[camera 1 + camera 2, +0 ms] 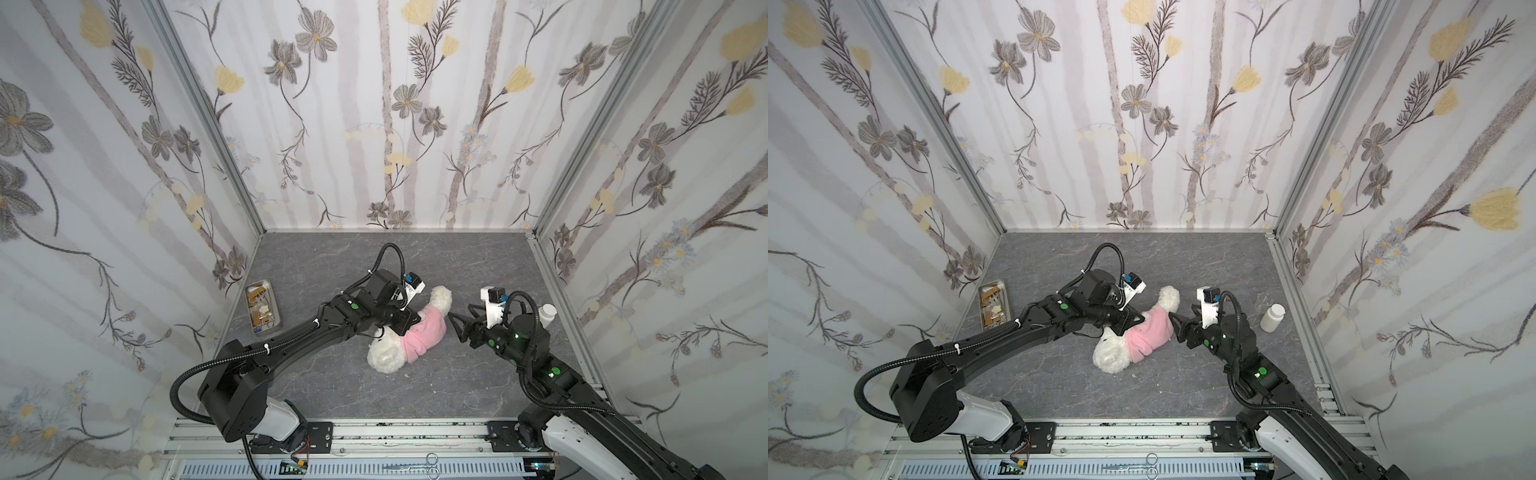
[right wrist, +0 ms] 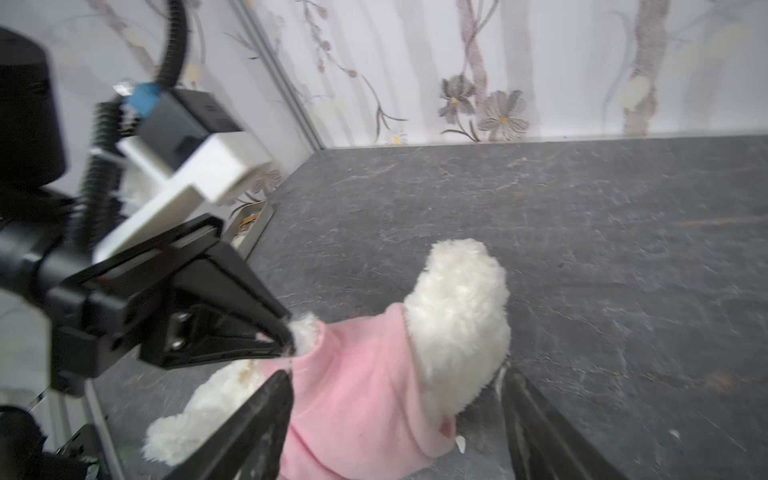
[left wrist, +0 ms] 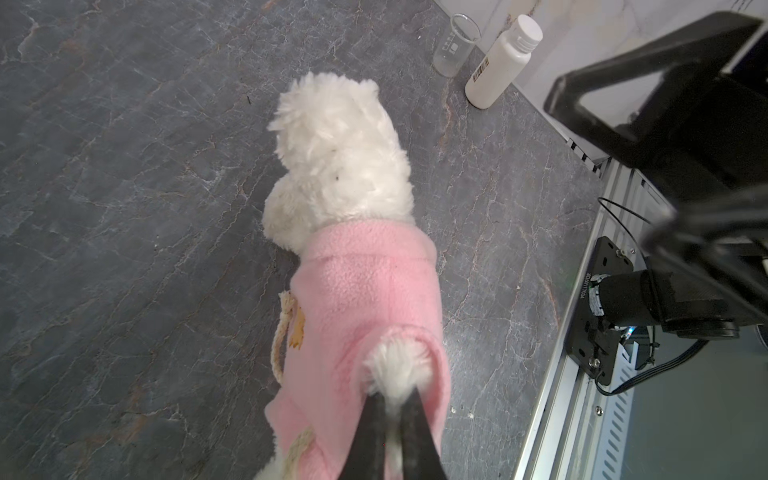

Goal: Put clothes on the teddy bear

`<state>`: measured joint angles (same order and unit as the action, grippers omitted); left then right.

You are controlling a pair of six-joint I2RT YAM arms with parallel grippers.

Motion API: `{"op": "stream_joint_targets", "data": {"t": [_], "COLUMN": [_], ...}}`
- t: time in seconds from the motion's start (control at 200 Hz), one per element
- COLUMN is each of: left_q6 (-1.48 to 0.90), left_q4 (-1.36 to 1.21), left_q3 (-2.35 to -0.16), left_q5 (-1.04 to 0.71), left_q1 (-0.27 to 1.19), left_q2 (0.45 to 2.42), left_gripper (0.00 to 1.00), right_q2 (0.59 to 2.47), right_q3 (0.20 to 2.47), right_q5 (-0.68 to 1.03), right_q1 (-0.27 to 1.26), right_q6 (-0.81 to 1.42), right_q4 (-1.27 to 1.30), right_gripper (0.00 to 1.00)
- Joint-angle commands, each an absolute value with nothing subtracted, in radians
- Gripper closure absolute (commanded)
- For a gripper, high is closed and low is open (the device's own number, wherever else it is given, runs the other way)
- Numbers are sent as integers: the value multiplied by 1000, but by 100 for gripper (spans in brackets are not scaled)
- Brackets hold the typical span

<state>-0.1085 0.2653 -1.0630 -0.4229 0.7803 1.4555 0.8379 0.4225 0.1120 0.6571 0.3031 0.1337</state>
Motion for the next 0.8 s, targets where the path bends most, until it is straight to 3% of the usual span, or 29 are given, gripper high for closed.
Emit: {"op": "stream_joint_targets", "data": {"t": [0.0, 0.35, 0.455, 0.694, 0.794], "left_q6": [-164, -226, -268, -323, -319], "left_q4": [219, 192, 153, 101, 100], "left_q3": [-1061, -1050, -1030, -983, -985], "left_q5": [-466, -537, -584, -651, -666], "left_q1": [779, 778, 764, 730, 729], "left_q2": [1440, 1447, 1447, 1462, 1466], "left_gripper": [100, 100, 100, 100, 100], "right_q2": [887, 1200, 1239, 1303, 1323], "right_q3": [389, 327, 264, 194, 193], "right_q5": [163, 56, -11, -58, -50], "right_q1": [734, 884, 885, 885, 885], "right_q6": [229, 192, 190, 196, 192], "right_q4": [305, 629, 701, 837, 877], "right_gripper": [30, 47, 58, 94, 100]}}
